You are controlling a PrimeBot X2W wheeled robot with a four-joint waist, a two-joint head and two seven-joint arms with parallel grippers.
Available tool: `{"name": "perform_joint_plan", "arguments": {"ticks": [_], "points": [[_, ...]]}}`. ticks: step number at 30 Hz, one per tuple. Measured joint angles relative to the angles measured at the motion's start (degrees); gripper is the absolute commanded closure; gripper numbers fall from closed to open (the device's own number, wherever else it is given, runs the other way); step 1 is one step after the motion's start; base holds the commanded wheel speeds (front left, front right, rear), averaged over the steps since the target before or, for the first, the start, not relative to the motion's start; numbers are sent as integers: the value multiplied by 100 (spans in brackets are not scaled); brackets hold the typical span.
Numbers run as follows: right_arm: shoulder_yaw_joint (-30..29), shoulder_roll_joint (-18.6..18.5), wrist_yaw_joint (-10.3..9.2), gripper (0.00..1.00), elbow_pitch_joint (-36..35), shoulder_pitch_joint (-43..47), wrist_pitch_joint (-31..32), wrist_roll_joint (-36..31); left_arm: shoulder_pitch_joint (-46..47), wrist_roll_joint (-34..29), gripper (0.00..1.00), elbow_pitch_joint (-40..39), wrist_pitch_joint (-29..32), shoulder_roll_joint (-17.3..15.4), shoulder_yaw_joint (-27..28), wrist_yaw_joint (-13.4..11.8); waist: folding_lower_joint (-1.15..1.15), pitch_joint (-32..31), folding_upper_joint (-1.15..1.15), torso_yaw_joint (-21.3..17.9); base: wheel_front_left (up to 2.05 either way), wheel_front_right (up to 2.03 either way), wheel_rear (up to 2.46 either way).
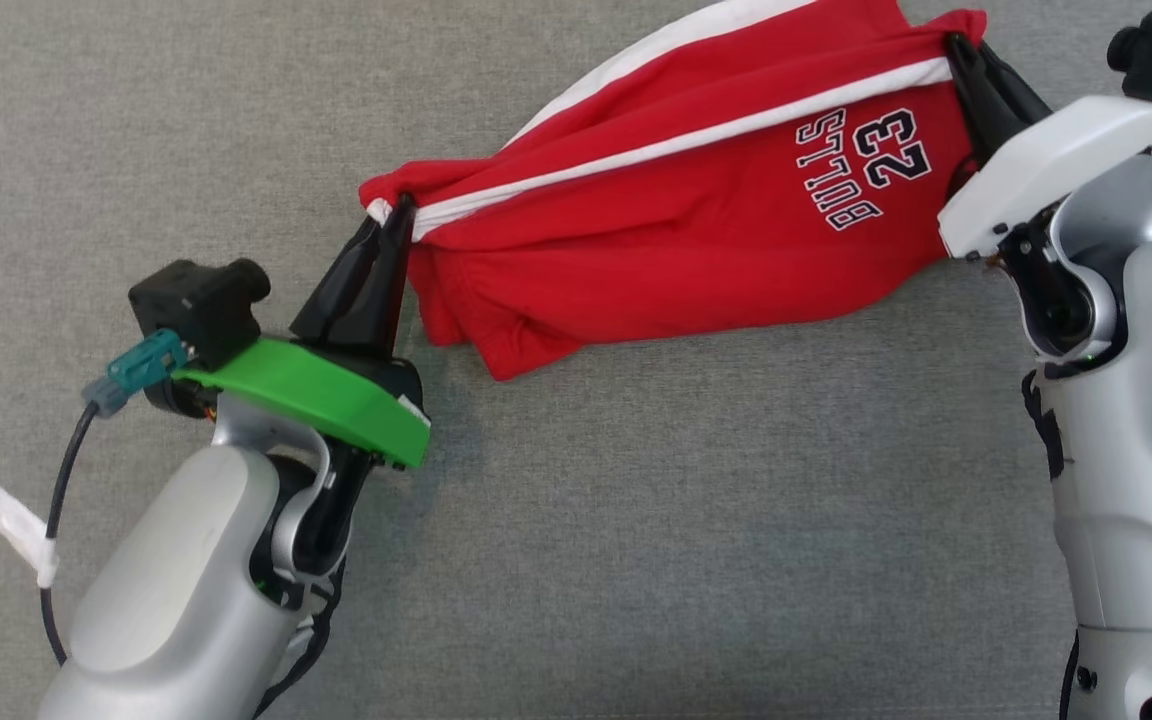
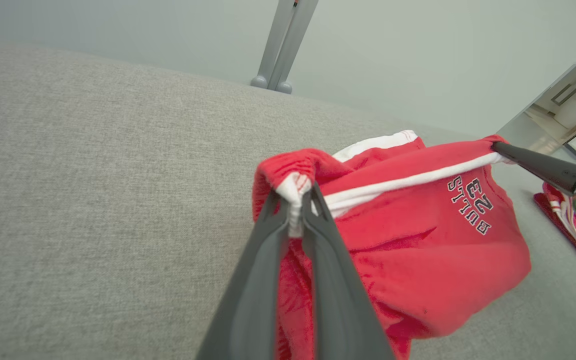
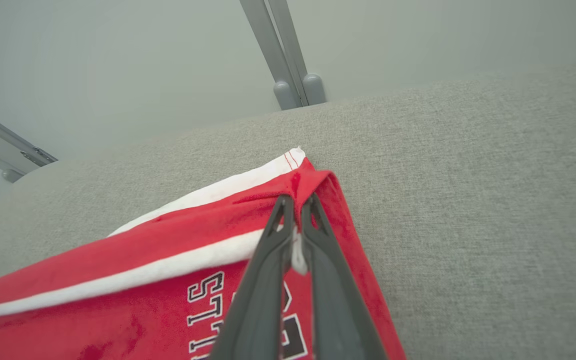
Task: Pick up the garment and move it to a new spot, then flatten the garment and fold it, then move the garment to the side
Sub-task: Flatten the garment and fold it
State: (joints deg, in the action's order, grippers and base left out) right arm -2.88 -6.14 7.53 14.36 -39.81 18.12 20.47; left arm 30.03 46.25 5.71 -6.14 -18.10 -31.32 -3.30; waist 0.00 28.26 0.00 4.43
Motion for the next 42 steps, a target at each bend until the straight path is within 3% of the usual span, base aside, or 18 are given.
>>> {"name": "perform_joint_plan", "arguments": {"ticks": [9, 20, 21, 22, 23, 24, 25, 26, 34, 38, 42], "points": [[176, -30, 0, 100, 1010, -850, 44, -266, 481, 42, 100, 561, 153, 298, -48, -48, 0, 286, 0, 274, 0, 0, 0], [178, -164, 0, 100, 1610, -1366, -33, -487, 600, 91, 100, 619, 230, 413, -177, 46, 0, 374, 0, 374, 0, 0, 0], [180, -158, 0, 96, 1657, -1400, -36, -503, 612, 92, 100, 623, 252, 412, -186, 53, 0, 382, 0, 374, 0, 0, 0], [241, -151, -1, 54, 1684, -1432, -32, -491, 621, 92, 100, 630, 254, 411, -189, 51, 0, 390, 0, 371, 0, 0, 0], [311, -151, -2, 0, 1686, -1460, -80, -478, 632, 91, 100, 637, 254, 410, -190, 33, 0, 397, 0, 365, 0, 0, 0], [322, -140, -2, 0, 1688, -1479, -162, -478, 647, 64, 84, 638, 253, 401, -199, 23, 0, 402, 0, 359, 0, 0, 0], [289, -124, 0, 0, 1703, -1506, -270, -478, 668, -7, 57, 637, 235, 382, -207, -4, 0, 408, 0, 351, 0, 0, 0], [272, -125, -1, 0, 1733, -1530, -346, -483, 683, -10, 0, 635, 203, 371, -194, -11, 0, 411, 0, 340, 0, 0, 0], [559, -301, -2, 0, 1602, -1300, -767, -655, 518, -93, 0, 470, -56, 278, -115, -220, 0, 306, 0, 290, 0, 0, 0], [834, -678, -2, 0, 1230, -1028, -523, -832, 96, -427, 0, 155, -452, 15, -98, -438, 0, 171, 0, 259, 0, 0, 0], [995, -977, -2, 0, 948, -760, 186, -960, -418, -786, 0, -182, -780, -170, 35, -693, 0, 33, 0, 246, 0, 0, 0]]}}
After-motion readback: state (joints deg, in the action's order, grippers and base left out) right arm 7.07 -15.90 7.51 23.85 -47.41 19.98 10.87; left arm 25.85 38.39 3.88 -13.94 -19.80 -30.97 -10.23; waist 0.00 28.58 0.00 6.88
